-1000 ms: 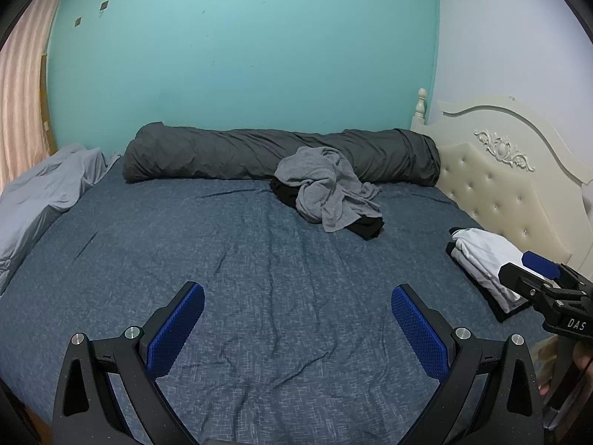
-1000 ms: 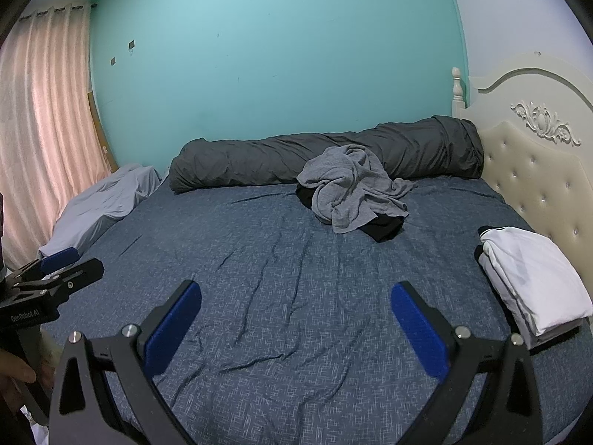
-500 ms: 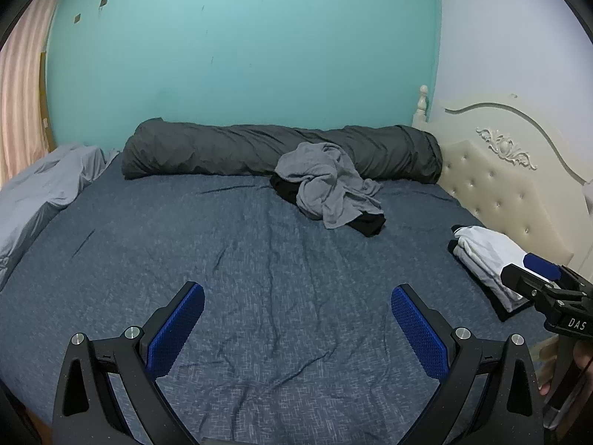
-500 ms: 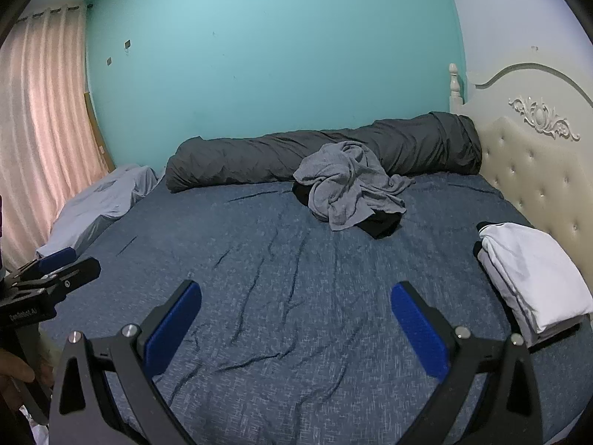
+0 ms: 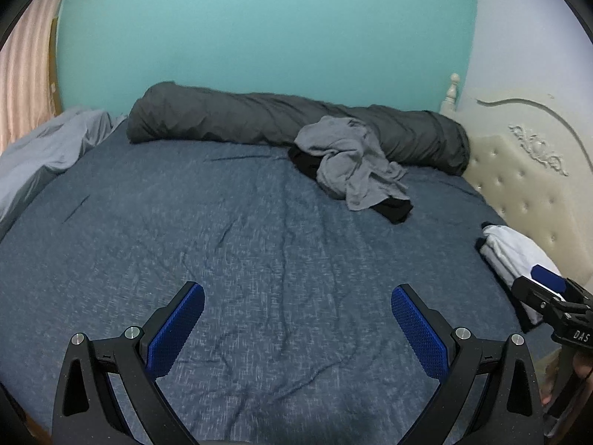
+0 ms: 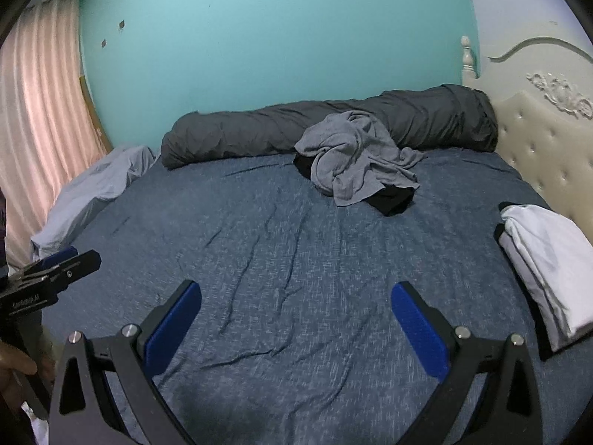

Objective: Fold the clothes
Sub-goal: 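Reach the right tool to the grey hoodie and pinch its fabric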

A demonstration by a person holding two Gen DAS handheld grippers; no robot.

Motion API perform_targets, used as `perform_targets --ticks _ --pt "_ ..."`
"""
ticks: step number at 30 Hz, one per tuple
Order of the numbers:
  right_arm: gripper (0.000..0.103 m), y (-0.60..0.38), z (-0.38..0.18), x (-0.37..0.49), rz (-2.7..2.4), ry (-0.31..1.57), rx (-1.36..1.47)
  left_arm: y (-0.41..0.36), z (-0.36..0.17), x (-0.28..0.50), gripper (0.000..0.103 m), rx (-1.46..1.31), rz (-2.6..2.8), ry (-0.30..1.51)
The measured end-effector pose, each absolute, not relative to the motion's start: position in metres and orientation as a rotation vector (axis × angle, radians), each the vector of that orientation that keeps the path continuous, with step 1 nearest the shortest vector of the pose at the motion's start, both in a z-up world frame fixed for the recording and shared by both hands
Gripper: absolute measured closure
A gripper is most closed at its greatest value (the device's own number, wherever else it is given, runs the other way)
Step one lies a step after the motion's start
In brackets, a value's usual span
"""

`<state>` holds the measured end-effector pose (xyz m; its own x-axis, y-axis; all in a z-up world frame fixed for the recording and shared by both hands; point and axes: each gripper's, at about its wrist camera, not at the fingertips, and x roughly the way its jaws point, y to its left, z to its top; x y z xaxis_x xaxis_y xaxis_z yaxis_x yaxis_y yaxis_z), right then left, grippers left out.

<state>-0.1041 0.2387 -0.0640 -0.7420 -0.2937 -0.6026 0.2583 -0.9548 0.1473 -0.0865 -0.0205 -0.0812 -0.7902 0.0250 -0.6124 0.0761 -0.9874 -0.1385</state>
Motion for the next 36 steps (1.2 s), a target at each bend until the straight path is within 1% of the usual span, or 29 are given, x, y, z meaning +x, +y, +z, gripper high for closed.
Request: perform_targets --ticks 10,13,15,17,19,23,28,32,36 --pt "0.000 0.232 -0.117 -0.199 -2.651 -0.027 1.009 -0.048 -0.153 -0.164 0.000 0.998 -2.843 0.321" --pt "0.000 0.230 -0.137 -0.233 -2.637 -0.009 1.029 -0.058 -0.178 -0.181 0.000 1.009 -2.825 0.381" --pt "0.000 0.231 -0.156 -0.263 -2.609 -0.034 1.058 -0.063 -0.195 -0.190 0.000 1.014 -2.807 0.404" --pt "0.002 0.232 -0.171 -0.288 -2.619 -0.052 1.090 -0.068 -0.211 -0.198 0.000 1.030 -2.787 0.422" --pt "0.007 0.234 -0.186 -0.313 -2.622 -0.065 1.115 -0.075 -0.229 -0.207 0.000 1.057 -2.770 0.459" --pt "0.009 0.236 -0.211 -0.360 -2.599 -0.106 1.154 -0.088 -0.261 -0.222 0.000 1.097 -2.733 0.509" --pt "0.009 0.229 -0.235 -0.412 -2.595 -0.102 1.178 -0.106 -0.285 -0.233 0.000 1.103 -2.702 0.557" --pt "0.009 0.222 -0.250 -0.454 -2.612 -0.109 1.168 -0.118 -0.289 -0.238 0.000 1.086 -2.679 0.585" --pt "0.009 0.210 -0.260 -0.491 -2.646 -0.043 1.158 -0.133 -0.295 -0.242 0.000 1.070 -2.639 0.625"
